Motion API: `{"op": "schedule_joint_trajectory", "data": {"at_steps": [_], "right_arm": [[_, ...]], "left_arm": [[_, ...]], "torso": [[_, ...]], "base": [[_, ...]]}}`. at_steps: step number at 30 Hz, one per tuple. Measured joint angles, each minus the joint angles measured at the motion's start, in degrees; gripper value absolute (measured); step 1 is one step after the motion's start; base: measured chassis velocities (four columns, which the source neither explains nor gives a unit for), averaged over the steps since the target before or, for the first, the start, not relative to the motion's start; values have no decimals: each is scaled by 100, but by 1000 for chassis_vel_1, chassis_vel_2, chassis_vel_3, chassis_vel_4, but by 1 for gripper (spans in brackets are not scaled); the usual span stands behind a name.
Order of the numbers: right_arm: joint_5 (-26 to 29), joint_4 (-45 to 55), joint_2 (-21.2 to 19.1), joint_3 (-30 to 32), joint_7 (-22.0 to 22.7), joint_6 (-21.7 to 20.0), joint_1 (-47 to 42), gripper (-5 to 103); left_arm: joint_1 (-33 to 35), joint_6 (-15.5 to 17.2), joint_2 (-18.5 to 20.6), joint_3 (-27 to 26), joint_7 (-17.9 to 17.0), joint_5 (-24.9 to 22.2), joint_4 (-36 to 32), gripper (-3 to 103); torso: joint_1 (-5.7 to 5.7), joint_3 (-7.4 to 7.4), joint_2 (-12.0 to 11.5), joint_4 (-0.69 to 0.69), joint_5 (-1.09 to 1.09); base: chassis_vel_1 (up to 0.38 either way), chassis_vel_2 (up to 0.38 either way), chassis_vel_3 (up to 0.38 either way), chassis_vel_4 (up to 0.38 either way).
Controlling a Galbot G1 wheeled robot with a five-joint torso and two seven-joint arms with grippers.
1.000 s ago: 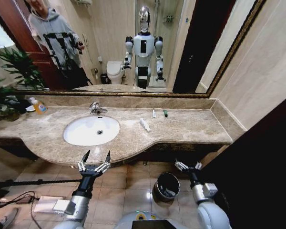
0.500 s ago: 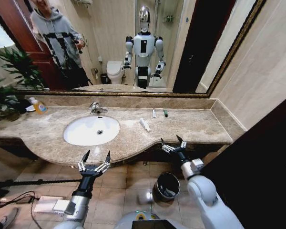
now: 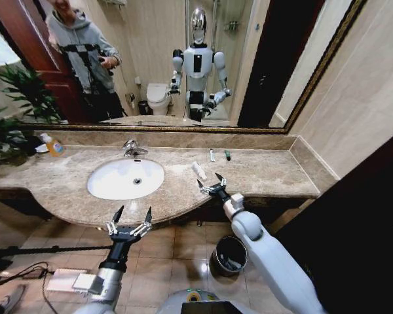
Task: Pick up the trash from the sink and place it in the trash bin.
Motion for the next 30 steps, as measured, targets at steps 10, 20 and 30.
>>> {"op": "schedule_joint_trajectory", "data": {"at_steps": [10, 20, 30], "right_arm": [[30, -942, 289, -235, 30, 10, 600, 100], [241, -1559, 474, -312, 58, -14, 1021, 97], [427, -1717, 534, -235, 53, -34, 1139, 60]], "left_arm": [[0, 0, 0, 0, 0, 0, 0, 100], [0, 0, 0, 0, 0, 0, 0, 100], [0, 0, 0, 0, 0, 0, 0, 100]], "torso": [[-1, 0, 0, -1, 1], [-1, 0, 0, 0, 0], [-1, -1, 0, -1, 1]], "base": [[0, 0, 0, 0], [0, 0, 0, 0], [0, 0, 0, 0]]}}
